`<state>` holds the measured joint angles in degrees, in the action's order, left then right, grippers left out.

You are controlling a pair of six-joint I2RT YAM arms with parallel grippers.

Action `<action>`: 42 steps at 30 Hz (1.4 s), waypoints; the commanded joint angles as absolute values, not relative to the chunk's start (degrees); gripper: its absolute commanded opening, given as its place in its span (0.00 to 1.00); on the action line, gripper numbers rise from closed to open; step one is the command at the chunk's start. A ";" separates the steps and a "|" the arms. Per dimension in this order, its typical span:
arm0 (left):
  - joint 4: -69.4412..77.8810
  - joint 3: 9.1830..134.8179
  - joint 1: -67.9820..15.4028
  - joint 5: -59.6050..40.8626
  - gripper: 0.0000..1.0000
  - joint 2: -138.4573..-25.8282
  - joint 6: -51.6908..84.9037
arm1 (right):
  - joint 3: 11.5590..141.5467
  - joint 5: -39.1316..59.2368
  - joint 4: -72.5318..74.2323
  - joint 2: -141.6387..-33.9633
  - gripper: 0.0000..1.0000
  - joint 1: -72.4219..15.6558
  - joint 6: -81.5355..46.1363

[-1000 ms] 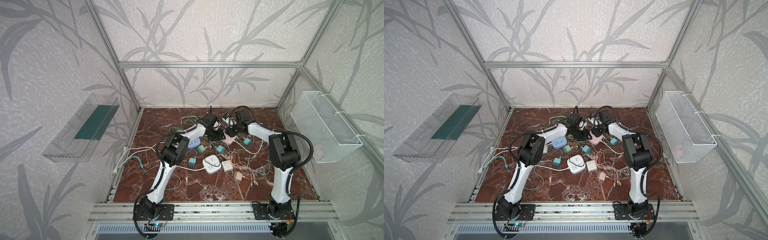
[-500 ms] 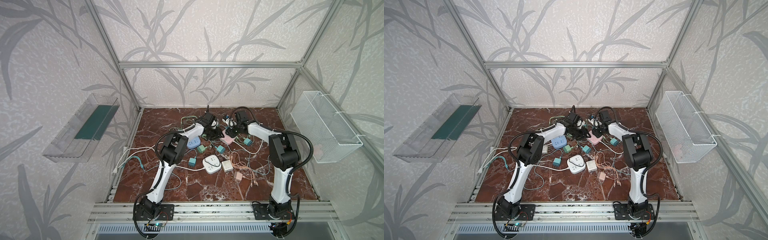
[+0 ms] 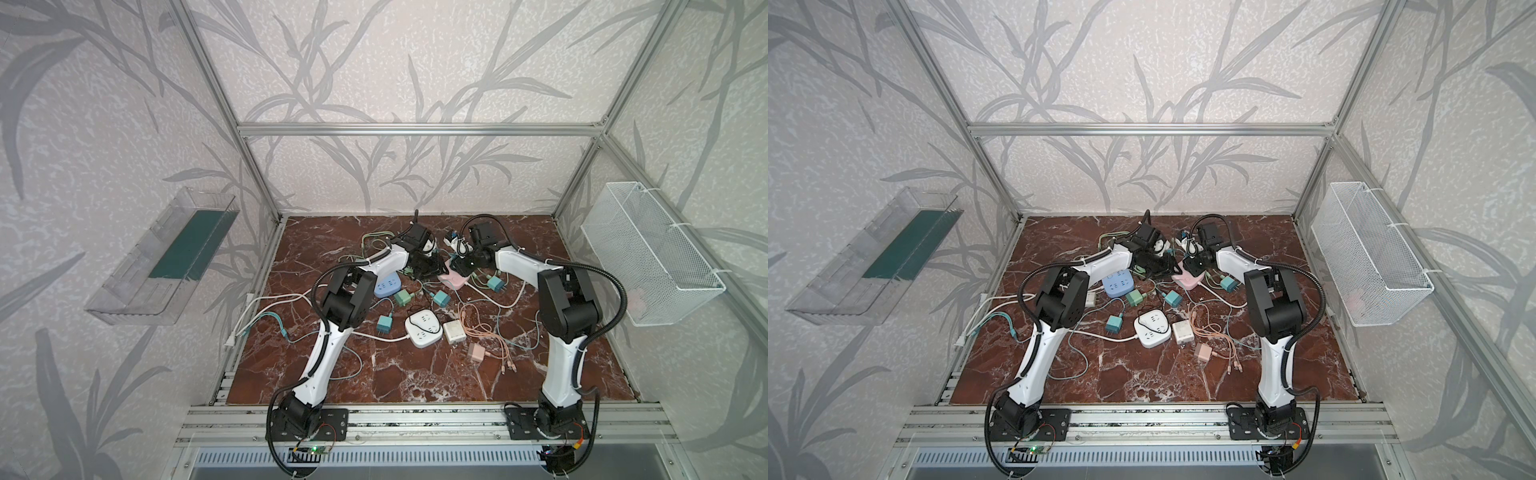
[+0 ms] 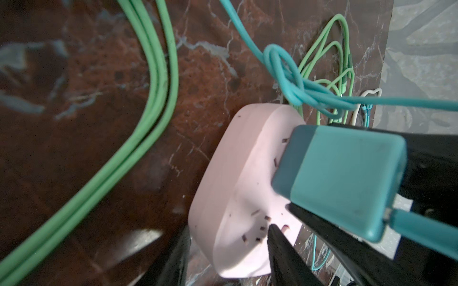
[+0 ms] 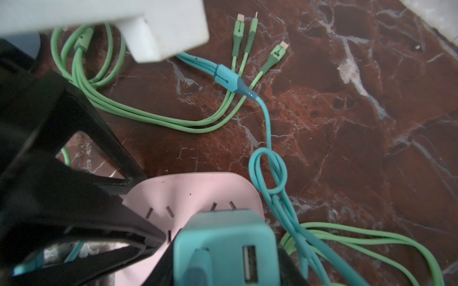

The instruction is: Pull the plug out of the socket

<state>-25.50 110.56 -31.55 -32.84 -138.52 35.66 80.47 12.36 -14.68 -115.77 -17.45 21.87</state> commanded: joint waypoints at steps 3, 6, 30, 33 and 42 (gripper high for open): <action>-30.57 111.26 -32.00 -29.00 0.50 -142.36 34.97 | 79.36 14.42 -11.79 -112.50 0.20 -19.15 19.87; -32.35 111.23 -32.09 -27.73 0.46 -142.30 33.81 | 79.62 13.48 -11.59 -112.68 0.19 -19.16 19.06; -36.95 112.76 -33.04 -24.61 0.43 -143.61 31.12 | 80.39 11.74 -12.10 -110.21 0.17 -18.19 15.51; -37.01 113.17 -33.13 -24.76 0.43 -143.91 31.11 | 79.61 5.89 -12.72 -110.47 0.17 -20.52 19.47; -38.31 113.99 -33.49 -24.48 0.42 -144.32 30.54 | 79.46 0.71 -11.13 -110.37 0.17 -22.59 18.35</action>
